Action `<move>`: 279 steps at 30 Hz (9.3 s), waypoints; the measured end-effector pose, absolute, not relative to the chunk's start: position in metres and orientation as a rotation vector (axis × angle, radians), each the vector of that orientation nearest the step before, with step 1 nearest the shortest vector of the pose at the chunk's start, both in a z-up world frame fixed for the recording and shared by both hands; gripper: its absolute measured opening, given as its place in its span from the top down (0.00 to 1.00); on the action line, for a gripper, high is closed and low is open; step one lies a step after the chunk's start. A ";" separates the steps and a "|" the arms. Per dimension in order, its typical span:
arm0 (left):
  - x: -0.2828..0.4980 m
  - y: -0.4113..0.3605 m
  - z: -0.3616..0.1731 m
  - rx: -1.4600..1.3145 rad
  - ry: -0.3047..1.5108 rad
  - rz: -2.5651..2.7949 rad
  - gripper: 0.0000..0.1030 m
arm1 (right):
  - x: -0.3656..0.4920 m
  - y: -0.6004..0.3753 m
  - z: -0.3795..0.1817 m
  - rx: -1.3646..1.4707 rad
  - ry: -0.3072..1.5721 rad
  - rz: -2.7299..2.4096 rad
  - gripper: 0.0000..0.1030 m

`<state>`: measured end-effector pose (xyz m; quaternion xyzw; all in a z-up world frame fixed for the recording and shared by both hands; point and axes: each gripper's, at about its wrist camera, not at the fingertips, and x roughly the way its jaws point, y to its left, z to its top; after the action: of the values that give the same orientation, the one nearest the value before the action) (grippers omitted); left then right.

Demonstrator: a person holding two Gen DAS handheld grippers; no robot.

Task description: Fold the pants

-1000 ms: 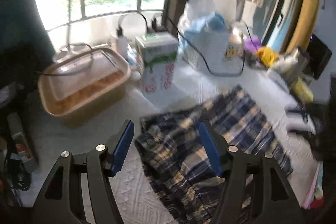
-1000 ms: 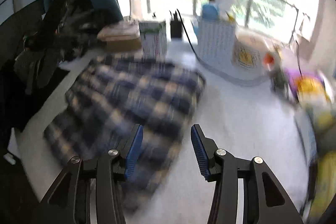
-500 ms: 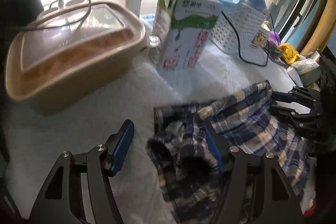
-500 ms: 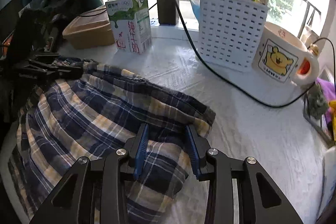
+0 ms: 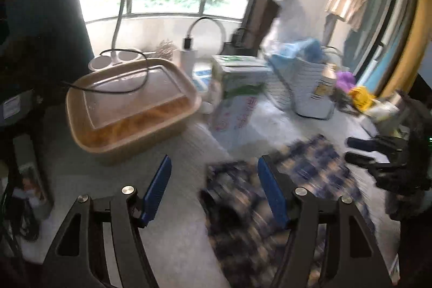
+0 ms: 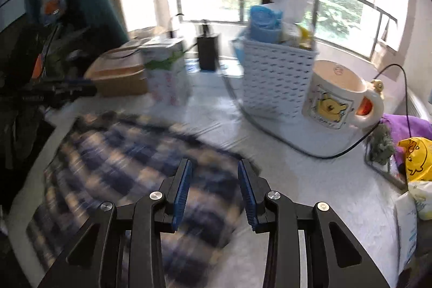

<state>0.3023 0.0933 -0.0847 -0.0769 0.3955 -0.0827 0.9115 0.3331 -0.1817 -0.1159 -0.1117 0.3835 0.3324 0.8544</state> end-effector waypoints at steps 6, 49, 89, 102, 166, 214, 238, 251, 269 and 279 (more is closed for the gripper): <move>0.267 0.056 -0.118 -0.116 0.903 -0.205 0.35 | 0.299 -0.175 -0.152 -0.291 0.895 0.747 0.64; 0.333 0.068 -0.155 -0.153 0.941 -0.363 0.26 | 0.364 -0.212 -0.163 -0.026 0.949 0.695 0.36; 0.152 0.077 0.012 -0.200 0.367 -0.265 0.84 | 0.182 -0.158 0.035 -0.321 0.322 0.775 0.82; 0.036 0.118 0.094 -0.080 0.106 -0.105 0.84 | 0.086 -0.118 0.117 -0.333 0.055 0.894 0.82; 0.108 0.236 -0.086 -0.182 0.723 0.220 0.41 | 0.164 -0.008 -0.161 -0.356 0.848 0.920 0.48; -0.037 0.026 0.028 -0.020 0.165 0.101 0.01 | 0.012 -0.258 0.036 -0.087 0.272 0.397 0.01; -0.035 0.025 0.014 -0.057 0.234 0.222 0.01 | 0.007 -0.245 0.022 -0.091 0.332 0.388 0.00; -0.036 0.023 0.012 -0.055 0.238 0.224 0.01 | 0.009 -0.247 0.021 -0.082 0.337 0.388 0.00; -0.037 0.019 0.013 -0.056 0.235 0.226 0.01 | 0.009 -0.248 0.020 -0.080 0.336 0.387 0.00; -0.037 0.018 0.014 -0.055 0.233 0.226 0.01 | 0.008 -0.247 0.019 -0.082 0.338 0.387 0.00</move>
<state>-0.0371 0.0181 0.0145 -0.0275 0.1157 0.1124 0.9865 0.0078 -0.2470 0.0191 -0.0407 0.1671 0.1916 0.9663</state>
